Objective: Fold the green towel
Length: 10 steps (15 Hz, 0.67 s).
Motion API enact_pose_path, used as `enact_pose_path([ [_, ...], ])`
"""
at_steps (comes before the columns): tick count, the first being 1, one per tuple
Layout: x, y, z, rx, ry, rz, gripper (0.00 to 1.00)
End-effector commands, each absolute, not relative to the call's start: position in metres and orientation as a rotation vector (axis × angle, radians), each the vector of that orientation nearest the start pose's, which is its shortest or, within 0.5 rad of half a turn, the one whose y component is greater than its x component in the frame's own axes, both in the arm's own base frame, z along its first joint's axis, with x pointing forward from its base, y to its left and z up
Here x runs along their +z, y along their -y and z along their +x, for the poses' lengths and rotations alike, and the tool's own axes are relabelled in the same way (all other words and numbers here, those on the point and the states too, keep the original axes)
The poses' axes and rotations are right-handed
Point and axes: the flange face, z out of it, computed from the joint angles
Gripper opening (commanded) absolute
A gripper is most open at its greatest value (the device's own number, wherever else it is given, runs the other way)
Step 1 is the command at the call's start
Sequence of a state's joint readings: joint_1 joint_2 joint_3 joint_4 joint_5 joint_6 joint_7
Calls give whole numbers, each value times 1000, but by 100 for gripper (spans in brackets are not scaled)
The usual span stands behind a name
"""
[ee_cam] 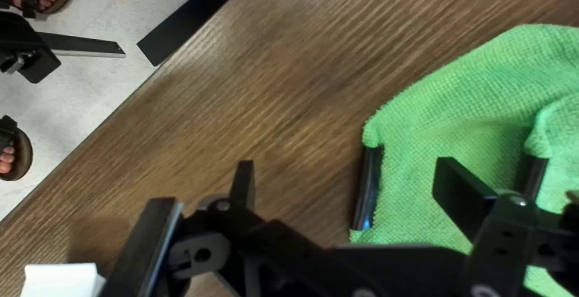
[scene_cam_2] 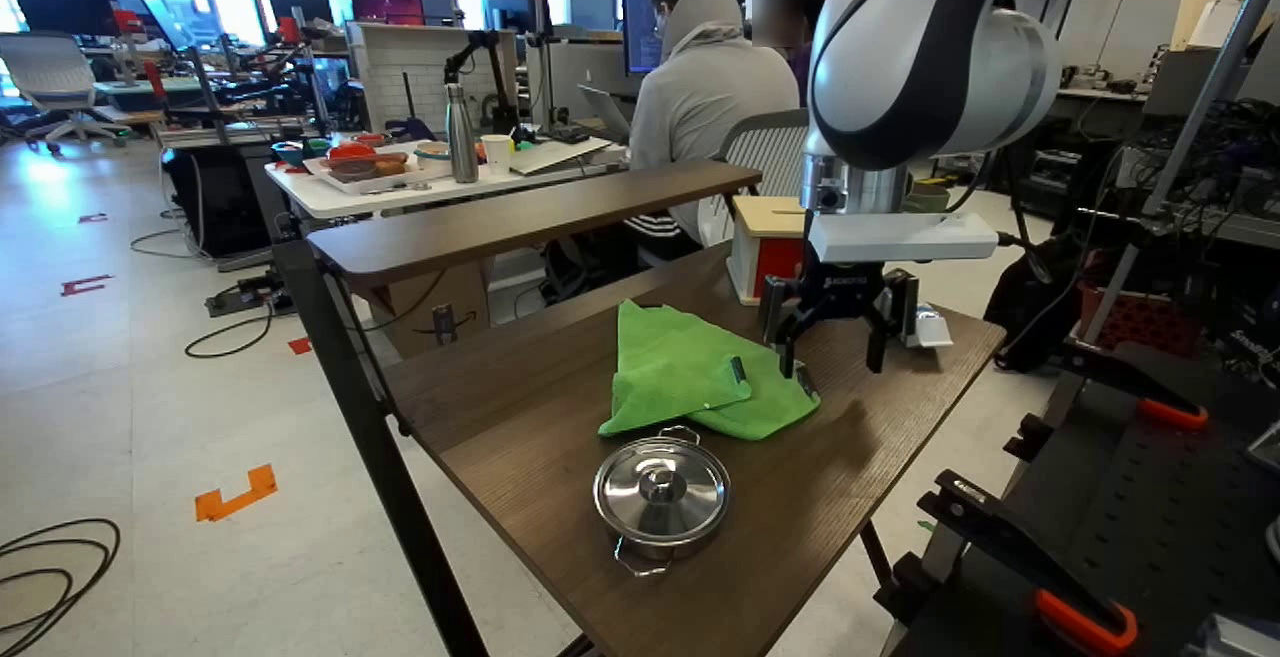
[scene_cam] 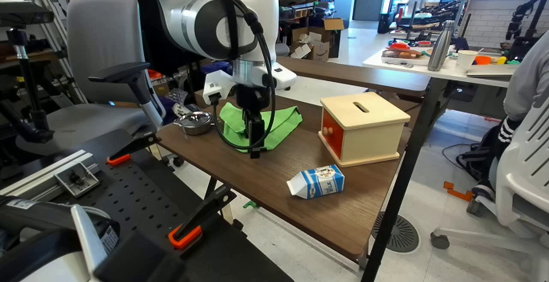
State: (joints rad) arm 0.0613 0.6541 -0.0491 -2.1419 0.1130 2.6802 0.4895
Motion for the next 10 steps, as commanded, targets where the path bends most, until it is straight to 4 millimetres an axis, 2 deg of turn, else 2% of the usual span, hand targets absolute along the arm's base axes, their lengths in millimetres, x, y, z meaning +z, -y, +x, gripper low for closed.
enact_pose_path([
  [1,73,-4,551,147,-918,-3009,100],
  [2,71,-4,552,145,-918,-3010,100],
  [3,69,-4,553,152,-913,-3012,75],
  [4,67,-4,554,151,-913,-3014,74],
  [10,69,-3,560,129,-918,-3009,27],
])
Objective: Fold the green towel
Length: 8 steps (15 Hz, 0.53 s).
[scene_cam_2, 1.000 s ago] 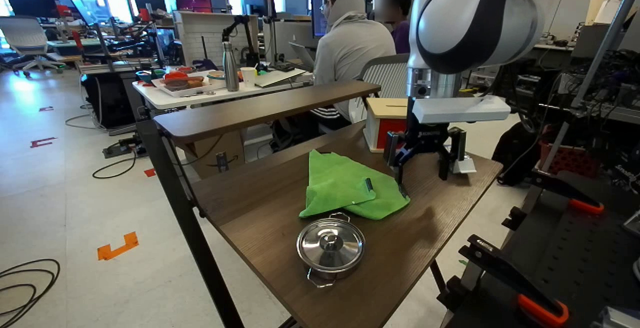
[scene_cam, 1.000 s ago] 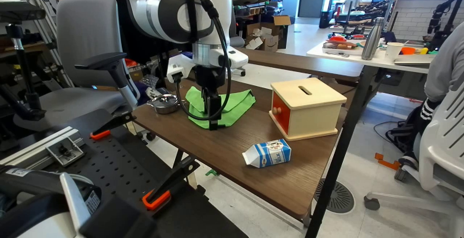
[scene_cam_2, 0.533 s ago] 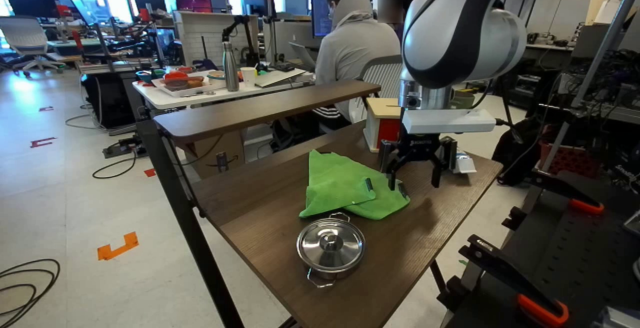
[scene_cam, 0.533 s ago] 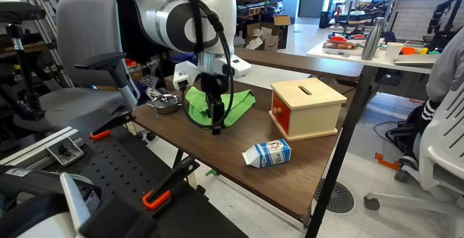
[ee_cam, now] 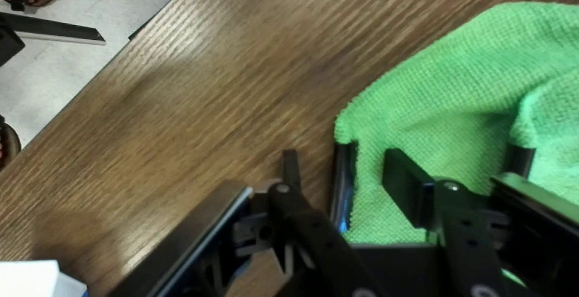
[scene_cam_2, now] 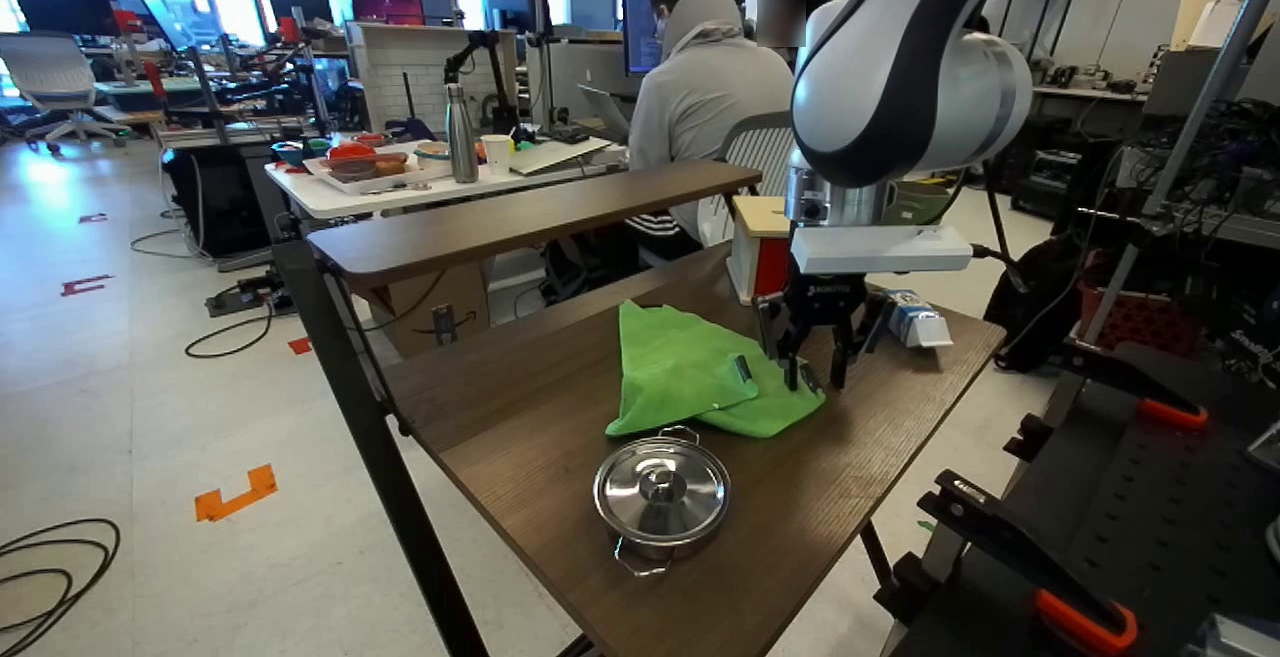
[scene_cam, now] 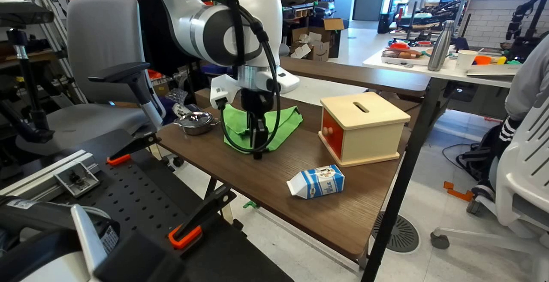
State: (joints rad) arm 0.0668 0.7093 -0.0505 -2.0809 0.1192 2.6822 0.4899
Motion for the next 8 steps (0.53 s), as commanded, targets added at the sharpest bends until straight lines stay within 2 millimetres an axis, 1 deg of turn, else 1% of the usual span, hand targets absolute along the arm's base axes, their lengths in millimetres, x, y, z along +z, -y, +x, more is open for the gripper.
enact_pose_path([
  [1,71,-2,560,121,-919,-3007,20],
  [3,75,1,561,106,-924,-3004,5],
  [4,76,2,561,99,-929,-3001,1],
  [7,81,10,560,84,-957,-2996,0],
  [8,84,12,560,83,-964,-3002,1],
])
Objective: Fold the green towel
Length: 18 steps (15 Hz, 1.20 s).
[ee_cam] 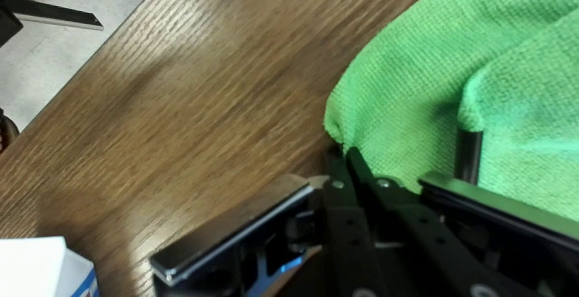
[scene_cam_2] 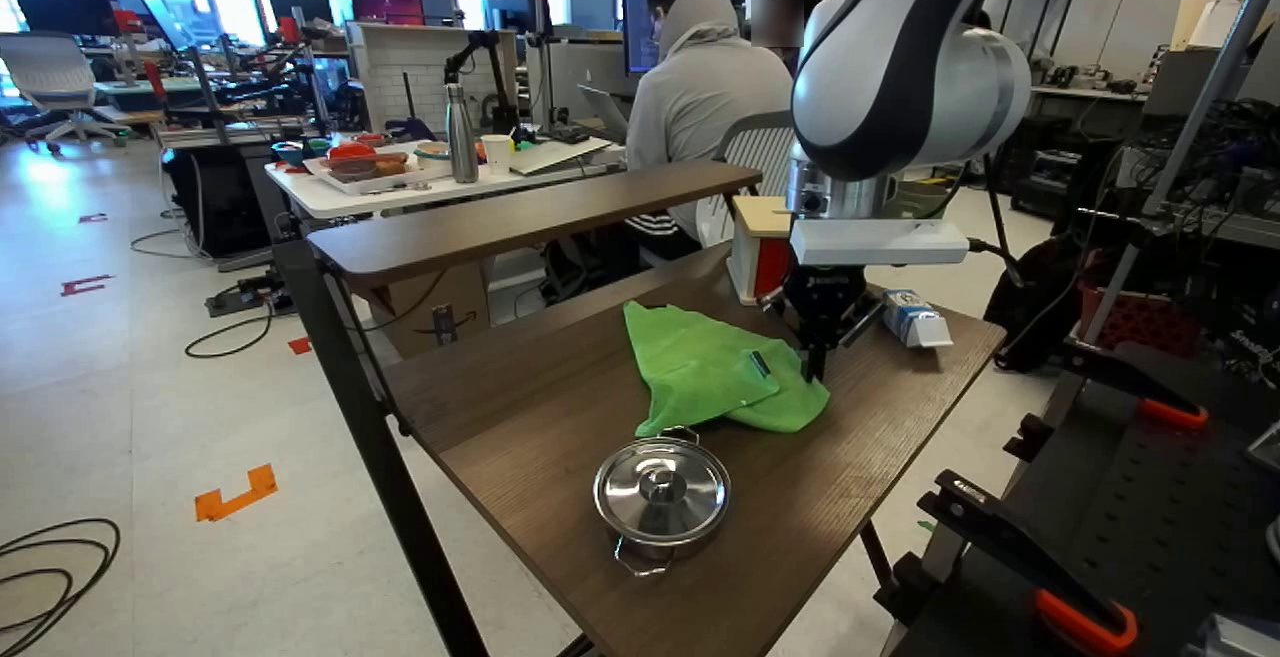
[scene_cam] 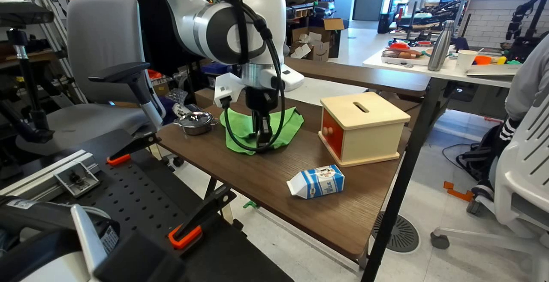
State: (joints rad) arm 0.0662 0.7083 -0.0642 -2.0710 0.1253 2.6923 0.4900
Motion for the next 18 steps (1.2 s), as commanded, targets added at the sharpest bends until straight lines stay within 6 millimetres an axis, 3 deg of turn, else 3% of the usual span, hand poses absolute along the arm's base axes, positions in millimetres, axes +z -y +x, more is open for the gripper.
enact_pose_path([
  [1,86,14,560,77,-968,-3005,1],
  [9,131,15,568,-23,-948,-3011,1],
  [18,159,-25,590,-109,-821,-3029,1],
])
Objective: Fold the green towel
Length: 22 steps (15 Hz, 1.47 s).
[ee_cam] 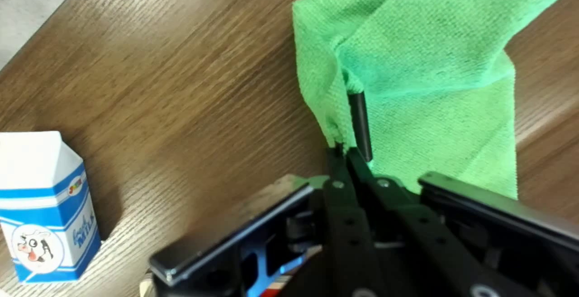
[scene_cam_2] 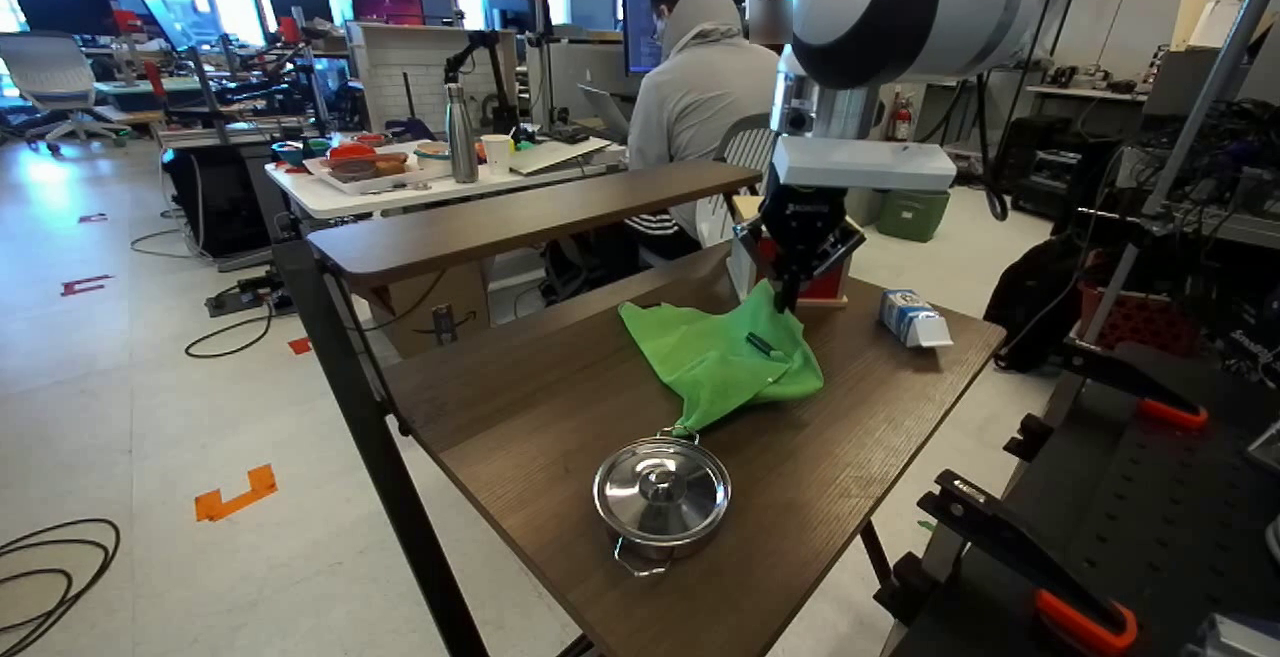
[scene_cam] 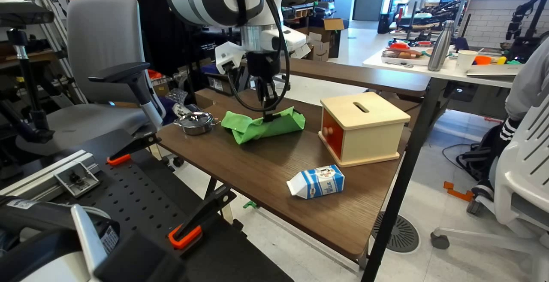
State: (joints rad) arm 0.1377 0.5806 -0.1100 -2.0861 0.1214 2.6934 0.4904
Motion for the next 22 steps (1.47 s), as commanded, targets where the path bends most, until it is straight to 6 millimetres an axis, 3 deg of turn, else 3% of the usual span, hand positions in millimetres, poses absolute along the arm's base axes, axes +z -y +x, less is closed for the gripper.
enact_pose_path([
  [1,162,-32,595,-123,-806,-3033,1],
  [9,169,-62,632,-211,-732,-3018,1],
  [22,104,-109,670,-188,-648,-2997,1],
])
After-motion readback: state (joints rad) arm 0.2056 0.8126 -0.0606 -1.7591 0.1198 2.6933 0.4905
